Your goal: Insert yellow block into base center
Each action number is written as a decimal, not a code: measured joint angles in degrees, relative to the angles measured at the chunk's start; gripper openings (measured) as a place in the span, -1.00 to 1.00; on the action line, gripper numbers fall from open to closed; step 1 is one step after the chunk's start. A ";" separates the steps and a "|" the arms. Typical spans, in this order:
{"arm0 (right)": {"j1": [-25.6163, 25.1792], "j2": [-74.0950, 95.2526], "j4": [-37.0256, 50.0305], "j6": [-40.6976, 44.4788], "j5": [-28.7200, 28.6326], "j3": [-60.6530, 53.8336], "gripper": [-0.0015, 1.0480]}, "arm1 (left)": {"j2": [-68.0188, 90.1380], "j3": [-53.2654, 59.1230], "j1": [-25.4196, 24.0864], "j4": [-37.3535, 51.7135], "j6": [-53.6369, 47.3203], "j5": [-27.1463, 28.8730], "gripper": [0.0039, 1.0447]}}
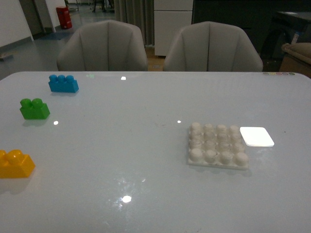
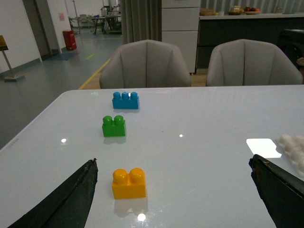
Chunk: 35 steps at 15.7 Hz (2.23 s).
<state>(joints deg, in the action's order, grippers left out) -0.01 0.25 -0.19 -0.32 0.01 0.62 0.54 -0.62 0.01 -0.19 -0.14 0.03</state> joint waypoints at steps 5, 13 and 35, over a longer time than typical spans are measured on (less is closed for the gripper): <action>0.00 0.00 0.00 0.00 0.00 0.00 0.88 | 0.00 -0.02 0.00 0.00 0.02 0.00 0.88; 0.00 0.00 0.00 0.00 0.00 0.00 0.88 | 0.00 0.00 0.00 0.00 0.02 0.00 0.88; -2.78 79.49 13.18 1.60 4.00 49.79 0.88 | 0.00 -0.02 0.00 0.00 0.02 0.00 0.88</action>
<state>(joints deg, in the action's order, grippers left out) -2.79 79.75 12.99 1.28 4.01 50.41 0.54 -0.64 0.01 -0.19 -0.12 0.03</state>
